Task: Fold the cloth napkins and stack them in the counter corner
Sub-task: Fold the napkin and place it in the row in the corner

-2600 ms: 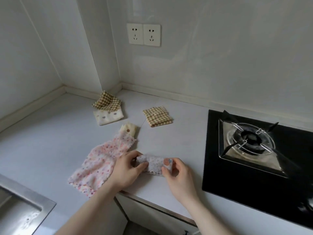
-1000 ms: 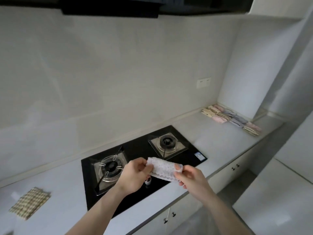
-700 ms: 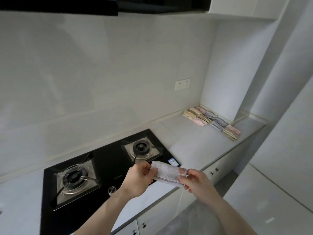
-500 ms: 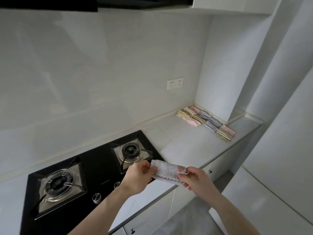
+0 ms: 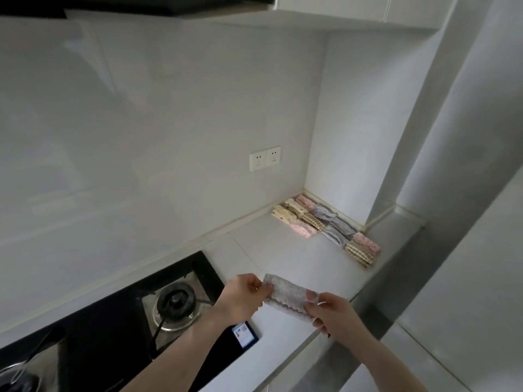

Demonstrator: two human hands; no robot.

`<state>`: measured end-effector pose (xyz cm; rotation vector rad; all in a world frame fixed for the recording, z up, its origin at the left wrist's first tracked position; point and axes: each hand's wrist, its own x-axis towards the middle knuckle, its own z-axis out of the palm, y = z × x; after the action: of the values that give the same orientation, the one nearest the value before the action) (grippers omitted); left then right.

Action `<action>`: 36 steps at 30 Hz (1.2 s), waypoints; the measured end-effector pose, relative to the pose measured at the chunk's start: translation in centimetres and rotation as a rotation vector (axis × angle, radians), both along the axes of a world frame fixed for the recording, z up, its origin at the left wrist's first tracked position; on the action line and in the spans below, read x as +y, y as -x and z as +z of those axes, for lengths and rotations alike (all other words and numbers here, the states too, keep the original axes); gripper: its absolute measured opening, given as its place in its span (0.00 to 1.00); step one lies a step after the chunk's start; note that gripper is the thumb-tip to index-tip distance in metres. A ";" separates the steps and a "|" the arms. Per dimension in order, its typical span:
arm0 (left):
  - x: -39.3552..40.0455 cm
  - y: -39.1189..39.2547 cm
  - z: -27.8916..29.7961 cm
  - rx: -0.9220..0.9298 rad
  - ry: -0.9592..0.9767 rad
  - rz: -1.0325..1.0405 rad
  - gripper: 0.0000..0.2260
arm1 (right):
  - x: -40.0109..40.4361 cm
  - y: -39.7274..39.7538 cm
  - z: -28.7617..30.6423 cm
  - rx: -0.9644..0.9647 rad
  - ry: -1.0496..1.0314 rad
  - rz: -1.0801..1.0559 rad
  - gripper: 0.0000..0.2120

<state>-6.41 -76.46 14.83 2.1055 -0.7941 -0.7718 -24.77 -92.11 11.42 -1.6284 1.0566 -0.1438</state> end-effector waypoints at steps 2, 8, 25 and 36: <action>-2.4 -1.3 -0.1 0.013 -0.026 -0.045 0.17 | -2.0 -0.8 -0.3 -0.017 -0.013 -0.038 0.09; -8.9 -4.5 -1.0 0.026 -0.110 -0.089 0.12 | -8.1 -2.6 -2.2 -0.060 -0.092 -0.178 0.12; -21.0 -10.9 -5.9 -0.102 -0.257 -0.050 0.02 | -28.6 -7.6 -13.3 0.074 -0.356 -0.466 0.10; -25.1 -11.0 -7.7 -0.084 -0.304 0.073 0.04 | -38.3 -13.5 -20.1 0.300 -0.153 -0.277 0.15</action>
<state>4.63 -101.52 7.17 2.4373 -0.6723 -0.8104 -11.23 -130.42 -8.72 -1.3863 1.4862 0.0006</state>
